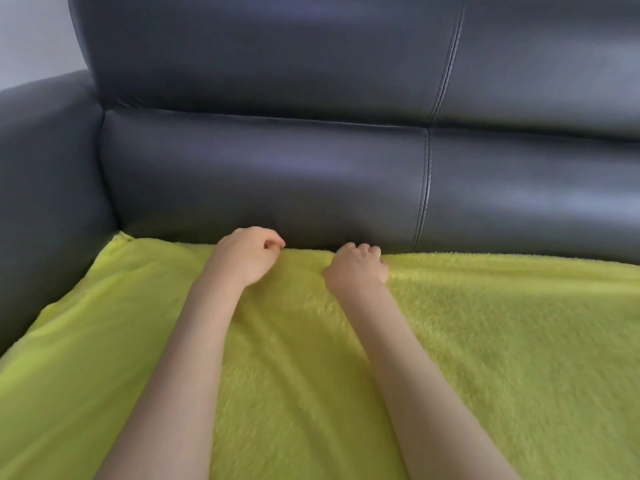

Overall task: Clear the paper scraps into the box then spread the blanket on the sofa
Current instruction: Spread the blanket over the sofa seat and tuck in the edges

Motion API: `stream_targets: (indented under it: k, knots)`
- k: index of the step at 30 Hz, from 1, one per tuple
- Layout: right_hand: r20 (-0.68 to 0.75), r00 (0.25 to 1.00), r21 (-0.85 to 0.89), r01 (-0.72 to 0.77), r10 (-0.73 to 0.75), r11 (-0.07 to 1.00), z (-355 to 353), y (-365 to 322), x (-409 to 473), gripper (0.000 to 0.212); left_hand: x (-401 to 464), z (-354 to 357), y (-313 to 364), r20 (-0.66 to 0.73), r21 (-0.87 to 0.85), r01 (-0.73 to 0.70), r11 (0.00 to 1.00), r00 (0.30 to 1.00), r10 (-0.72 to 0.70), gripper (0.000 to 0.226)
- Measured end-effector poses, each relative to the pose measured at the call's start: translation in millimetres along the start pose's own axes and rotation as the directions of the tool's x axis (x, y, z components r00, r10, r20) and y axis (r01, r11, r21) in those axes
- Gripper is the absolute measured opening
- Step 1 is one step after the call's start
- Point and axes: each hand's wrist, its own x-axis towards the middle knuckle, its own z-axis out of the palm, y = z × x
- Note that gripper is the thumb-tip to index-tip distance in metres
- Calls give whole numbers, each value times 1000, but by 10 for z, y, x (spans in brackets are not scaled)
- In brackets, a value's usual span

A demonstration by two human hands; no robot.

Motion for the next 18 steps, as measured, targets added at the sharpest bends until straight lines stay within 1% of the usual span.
stream_targets:
  k: [2, 5, 6, 8, 10, 14, 18]
  knots:
    - [-66, 995, -11, 68, -68, 998, -167, -65, -118, 45, 21, 84, 58, 26, -19, -18, 1000, 1000, 18, 37]
    - [-150, 968, 33, 206, -199, 978, -257, -134, -245, 27, 54, 149, 41, 35, -56, 10, 998, 999, -8, 41]
    - [-160, 961, 41, 237, -227, 971, -238, -150, -258, 25, 56, 157, 39, 38, -57, 20, 998, 999, -17, 41]
    - [-140, 955, 53, 273, -263, 961, -163, -168, -242, 29, 53, 178, 62, 75, -27, 24, 999, 997, -22, 42]
    - [-78, 960, 52, 275, -270, 960, -97, -167, -201, 34, 33, 207, 109, 146, 25, 25, 999, 989, -29, 45]
    - [44, 967, -29, 254, -252, 967, 8, -152, -118, 42, 24, 231, 138, 210, 161, 15, 987, 976, -49, 48]
    - [65, 963, -72, 266, -262, 961, 103, -152, -44, 48, -29, 349, 204, 271, 234, 54, 971, 955, -118, 50]
